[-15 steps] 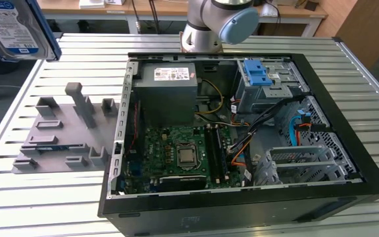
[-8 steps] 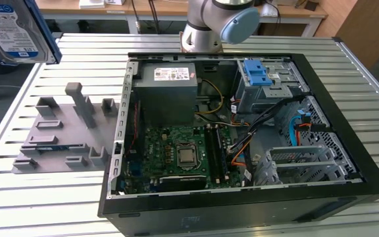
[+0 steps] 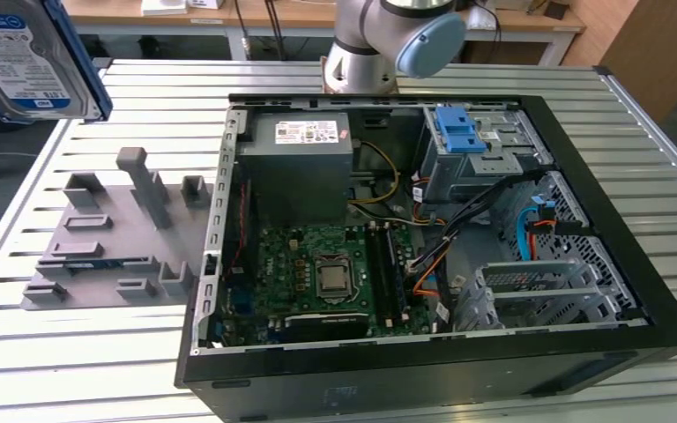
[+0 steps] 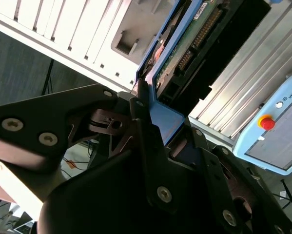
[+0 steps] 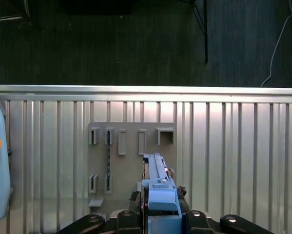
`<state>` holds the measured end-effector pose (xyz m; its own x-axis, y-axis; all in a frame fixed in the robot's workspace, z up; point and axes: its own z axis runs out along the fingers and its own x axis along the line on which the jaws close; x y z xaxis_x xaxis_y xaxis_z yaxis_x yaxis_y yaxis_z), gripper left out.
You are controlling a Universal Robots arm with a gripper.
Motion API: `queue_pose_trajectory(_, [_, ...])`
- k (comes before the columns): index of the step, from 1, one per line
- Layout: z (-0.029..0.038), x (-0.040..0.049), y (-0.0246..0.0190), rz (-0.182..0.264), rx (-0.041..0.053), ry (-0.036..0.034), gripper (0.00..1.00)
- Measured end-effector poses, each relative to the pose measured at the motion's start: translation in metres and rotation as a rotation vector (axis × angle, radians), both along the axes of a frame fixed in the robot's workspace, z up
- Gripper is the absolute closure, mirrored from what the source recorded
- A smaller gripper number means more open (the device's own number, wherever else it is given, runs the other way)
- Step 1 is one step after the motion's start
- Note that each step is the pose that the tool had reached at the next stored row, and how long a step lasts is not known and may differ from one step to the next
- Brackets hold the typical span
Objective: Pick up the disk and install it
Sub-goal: 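Pick up the disk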
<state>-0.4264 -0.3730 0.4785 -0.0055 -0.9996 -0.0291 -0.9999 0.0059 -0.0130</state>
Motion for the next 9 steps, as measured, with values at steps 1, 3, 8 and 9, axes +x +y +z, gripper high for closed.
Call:
queue_pose_trajectory(1, [0.0,0.0015,-0.0006,0.0,0.0,0.0001,0.64])
queue_pose_trajectory(3, [0.0,0.005,-0.0014,0.0,0.0,0.0004,0.64])
queue_pose_trajectory(8, [0.0,0.0118,-0.0031,0.0,0.0,0.0007,0.64])
queue_pose_trajectory(9, [0.0001,0.0131,-0.0034,0.0,-0.0001,0.0009,0.64])
